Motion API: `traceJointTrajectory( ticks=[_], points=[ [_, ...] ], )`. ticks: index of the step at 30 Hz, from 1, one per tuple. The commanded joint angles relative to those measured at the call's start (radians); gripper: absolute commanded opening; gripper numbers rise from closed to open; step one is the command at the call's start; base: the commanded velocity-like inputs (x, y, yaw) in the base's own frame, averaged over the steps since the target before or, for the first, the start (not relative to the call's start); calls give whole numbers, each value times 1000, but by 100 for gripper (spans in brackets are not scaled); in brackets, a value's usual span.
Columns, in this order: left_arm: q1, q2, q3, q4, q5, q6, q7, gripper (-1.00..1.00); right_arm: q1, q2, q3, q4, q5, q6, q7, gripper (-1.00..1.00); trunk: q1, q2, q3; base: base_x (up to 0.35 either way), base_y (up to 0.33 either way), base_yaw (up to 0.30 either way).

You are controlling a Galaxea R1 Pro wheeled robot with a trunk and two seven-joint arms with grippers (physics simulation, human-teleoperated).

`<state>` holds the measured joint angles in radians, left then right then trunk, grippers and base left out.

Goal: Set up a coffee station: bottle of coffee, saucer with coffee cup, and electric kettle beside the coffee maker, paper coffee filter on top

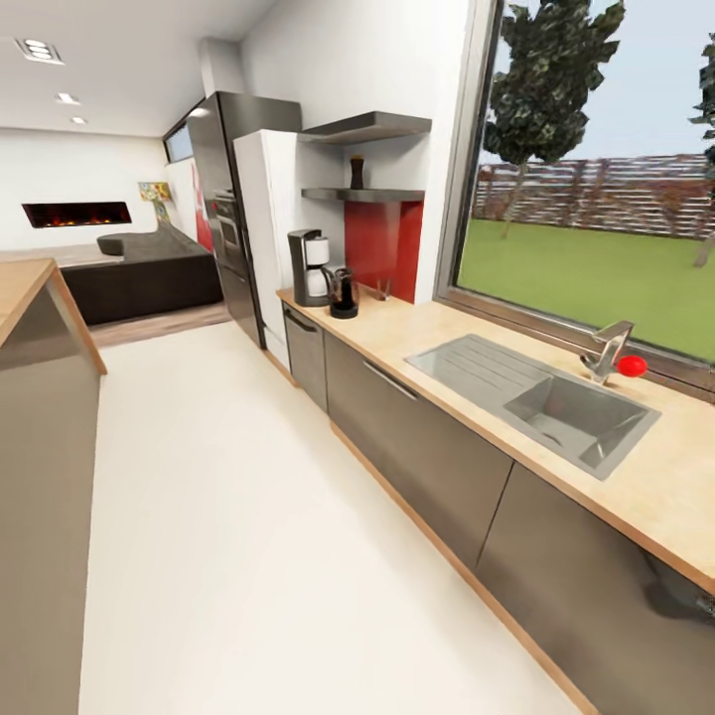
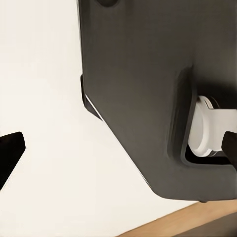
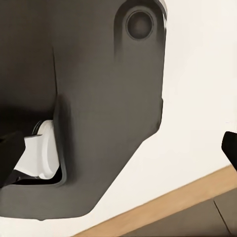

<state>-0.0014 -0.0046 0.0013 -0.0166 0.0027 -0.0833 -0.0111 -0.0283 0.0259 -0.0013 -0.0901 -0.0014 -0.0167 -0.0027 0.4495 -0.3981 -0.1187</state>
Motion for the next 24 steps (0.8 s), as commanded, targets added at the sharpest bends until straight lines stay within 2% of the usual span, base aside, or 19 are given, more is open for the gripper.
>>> traceJointTrajectory(
  ticks=[1,24],
  points=[
    [0,0,0,0,0,-3,-1,100,-1,0,0,0,0,-2,0,100,1,-2,-3,0,0,-256],
    [0,0,0,0,0,-4,-1,100,-1,0,0,1,0,-2,0,100,1,-2,-18,0,0,-256]
  ],
)
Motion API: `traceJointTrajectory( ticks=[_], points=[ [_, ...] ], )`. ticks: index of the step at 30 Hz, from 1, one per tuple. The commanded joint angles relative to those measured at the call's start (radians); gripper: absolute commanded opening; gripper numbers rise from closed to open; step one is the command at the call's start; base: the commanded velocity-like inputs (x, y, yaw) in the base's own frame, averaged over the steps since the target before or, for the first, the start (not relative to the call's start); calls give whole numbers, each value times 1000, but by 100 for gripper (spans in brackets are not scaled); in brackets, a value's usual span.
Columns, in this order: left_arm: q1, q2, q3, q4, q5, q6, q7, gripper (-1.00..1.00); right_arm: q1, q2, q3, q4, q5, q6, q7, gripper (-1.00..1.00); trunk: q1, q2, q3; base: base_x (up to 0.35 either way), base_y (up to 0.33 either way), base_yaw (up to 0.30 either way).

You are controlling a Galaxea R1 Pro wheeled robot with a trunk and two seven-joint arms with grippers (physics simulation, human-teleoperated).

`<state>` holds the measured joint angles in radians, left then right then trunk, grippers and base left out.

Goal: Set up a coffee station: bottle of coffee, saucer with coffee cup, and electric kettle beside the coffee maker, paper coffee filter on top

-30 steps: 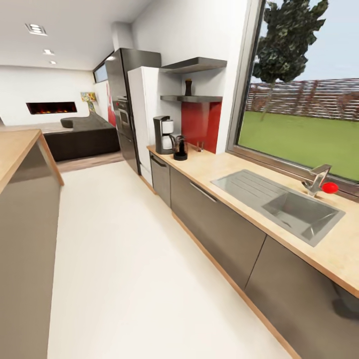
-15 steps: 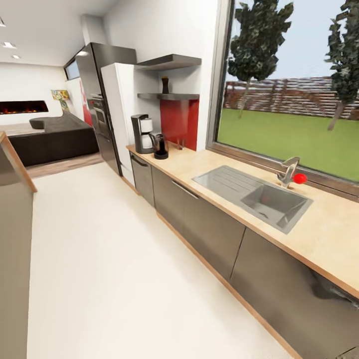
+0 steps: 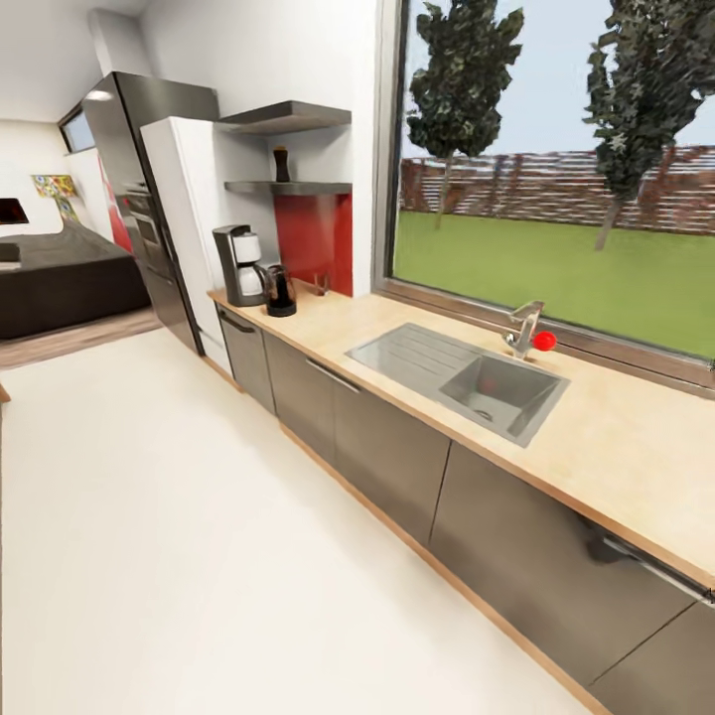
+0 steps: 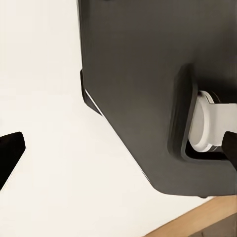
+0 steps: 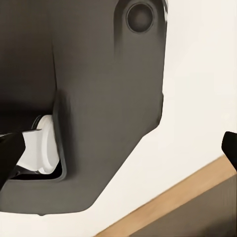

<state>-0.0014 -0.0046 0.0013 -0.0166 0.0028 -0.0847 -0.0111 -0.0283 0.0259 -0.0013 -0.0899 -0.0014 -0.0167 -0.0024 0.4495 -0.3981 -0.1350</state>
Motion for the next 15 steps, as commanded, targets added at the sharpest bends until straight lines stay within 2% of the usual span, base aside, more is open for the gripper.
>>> traceJointTrajectory(
  ticks=[1,15],
  points=[
    [0,0,0,0,0,-3,-1,100,-1,0,0,0,0,-2,0,100,1,-2,-3,0,0,-255],
    [0,0,0,-1,0,-3,-1,100,-1,0,0,1,0,-2,-1,100,1,-2,-12,0,0,-256]
  ],
)
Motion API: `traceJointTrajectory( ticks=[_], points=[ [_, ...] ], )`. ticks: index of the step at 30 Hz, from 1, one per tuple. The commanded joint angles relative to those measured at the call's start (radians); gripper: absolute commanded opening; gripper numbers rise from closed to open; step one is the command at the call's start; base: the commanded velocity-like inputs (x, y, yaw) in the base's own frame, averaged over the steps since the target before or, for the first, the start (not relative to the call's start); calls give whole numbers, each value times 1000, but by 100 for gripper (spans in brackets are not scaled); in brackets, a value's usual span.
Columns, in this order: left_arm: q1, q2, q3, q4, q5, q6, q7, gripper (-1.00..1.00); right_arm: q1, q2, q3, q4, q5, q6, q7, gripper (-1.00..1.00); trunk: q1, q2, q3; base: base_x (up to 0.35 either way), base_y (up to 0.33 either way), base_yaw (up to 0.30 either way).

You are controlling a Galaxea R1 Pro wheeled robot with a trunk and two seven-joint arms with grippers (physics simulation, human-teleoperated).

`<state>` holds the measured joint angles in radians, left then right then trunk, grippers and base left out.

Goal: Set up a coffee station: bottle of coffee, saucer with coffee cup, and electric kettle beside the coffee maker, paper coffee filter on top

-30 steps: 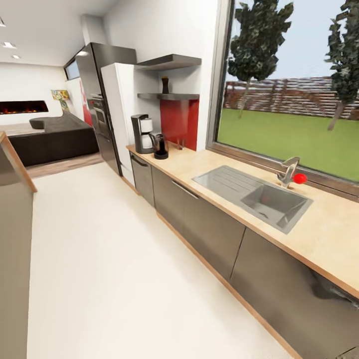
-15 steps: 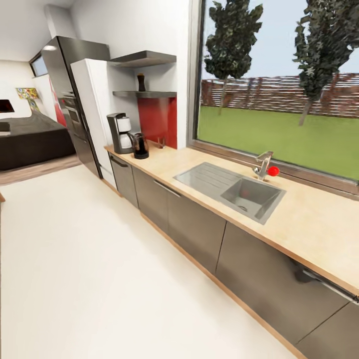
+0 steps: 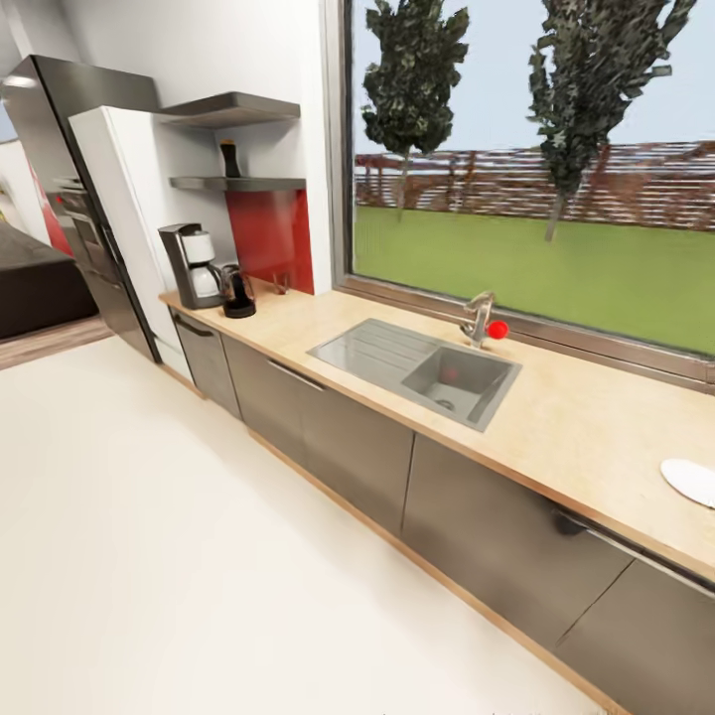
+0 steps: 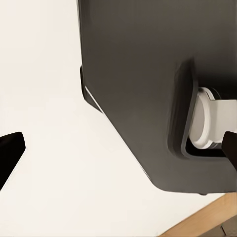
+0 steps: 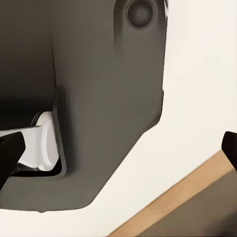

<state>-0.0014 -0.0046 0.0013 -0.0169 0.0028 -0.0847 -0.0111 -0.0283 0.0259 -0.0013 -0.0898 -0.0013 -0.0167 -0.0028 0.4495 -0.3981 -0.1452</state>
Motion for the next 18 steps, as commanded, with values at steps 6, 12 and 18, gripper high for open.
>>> traceJointTrajectory(
  ticks=[6,12,18],
  points=[
    [0,0,-2,0,0,-3,-1,100,-1,0,0,1,0,-2,0,100,1,-2,-6,0,0,-256],
    [0,0,-1,0,0,-3,-1,100,-1,0,0,1,0,-2,0,100,1,-2,-10,0,0,-256],
    [0,0,-1,0,0,-3,-1,100,-1,0,0,1,0,-2,0,100,1,-2,-14,0,0,-256]
  ],
)
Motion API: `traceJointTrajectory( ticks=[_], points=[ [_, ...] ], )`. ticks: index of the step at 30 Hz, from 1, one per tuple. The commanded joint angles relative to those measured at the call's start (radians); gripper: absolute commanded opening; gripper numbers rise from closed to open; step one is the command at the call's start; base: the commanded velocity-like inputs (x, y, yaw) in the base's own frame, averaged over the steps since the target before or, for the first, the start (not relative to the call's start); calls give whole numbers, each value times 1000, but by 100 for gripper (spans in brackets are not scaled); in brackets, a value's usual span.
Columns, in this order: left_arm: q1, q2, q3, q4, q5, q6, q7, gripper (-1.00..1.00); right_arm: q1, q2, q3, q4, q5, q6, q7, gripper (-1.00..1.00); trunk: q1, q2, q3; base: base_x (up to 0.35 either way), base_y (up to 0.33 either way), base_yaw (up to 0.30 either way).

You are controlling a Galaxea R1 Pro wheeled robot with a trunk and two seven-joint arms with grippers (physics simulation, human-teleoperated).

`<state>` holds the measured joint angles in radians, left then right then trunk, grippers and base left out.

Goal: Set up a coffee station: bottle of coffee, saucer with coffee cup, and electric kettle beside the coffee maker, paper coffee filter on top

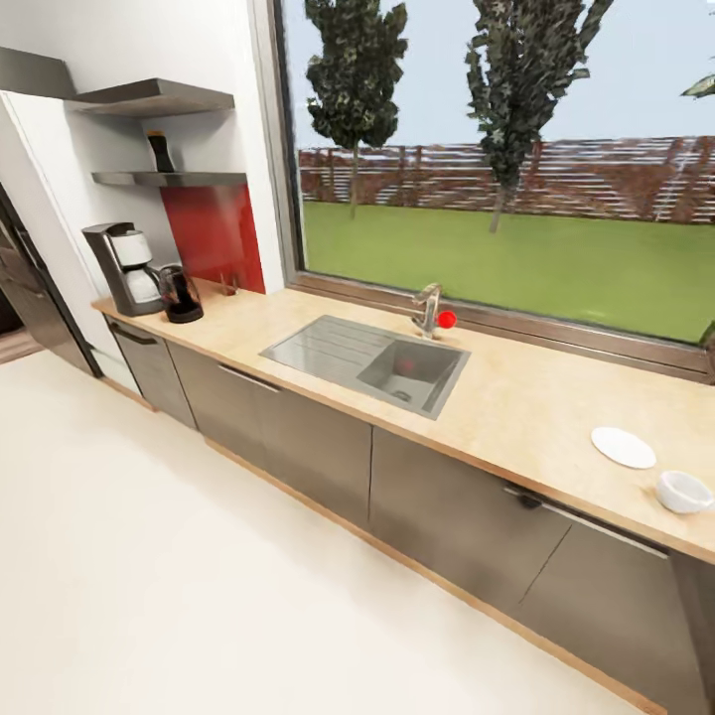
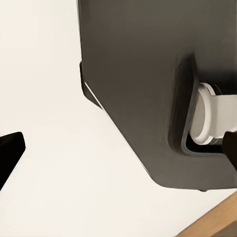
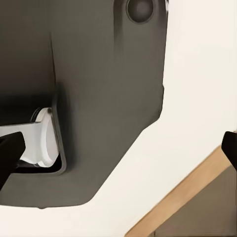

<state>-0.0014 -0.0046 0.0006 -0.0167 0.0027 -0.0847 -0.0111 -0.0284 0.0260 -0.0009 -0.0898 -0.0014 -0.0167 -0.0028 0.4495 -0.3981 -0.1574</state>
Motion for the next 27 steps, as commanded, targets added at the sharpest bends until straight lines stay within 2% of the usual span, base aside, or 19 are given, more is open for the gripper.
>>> traceJointTrajectory(
  ticks=[1,27],
  points=[
    [0,0,0,-1,0,-3,-1,100,-1,0,0,1,0,-2,0,100,0,-2,-3,0,0,-255],
    [0,-1,-4,-2,-4,-11,-3,100,-1,1,3,1,1,-1,3,100,0,-2,-20,0,0,-256]
  ],
)
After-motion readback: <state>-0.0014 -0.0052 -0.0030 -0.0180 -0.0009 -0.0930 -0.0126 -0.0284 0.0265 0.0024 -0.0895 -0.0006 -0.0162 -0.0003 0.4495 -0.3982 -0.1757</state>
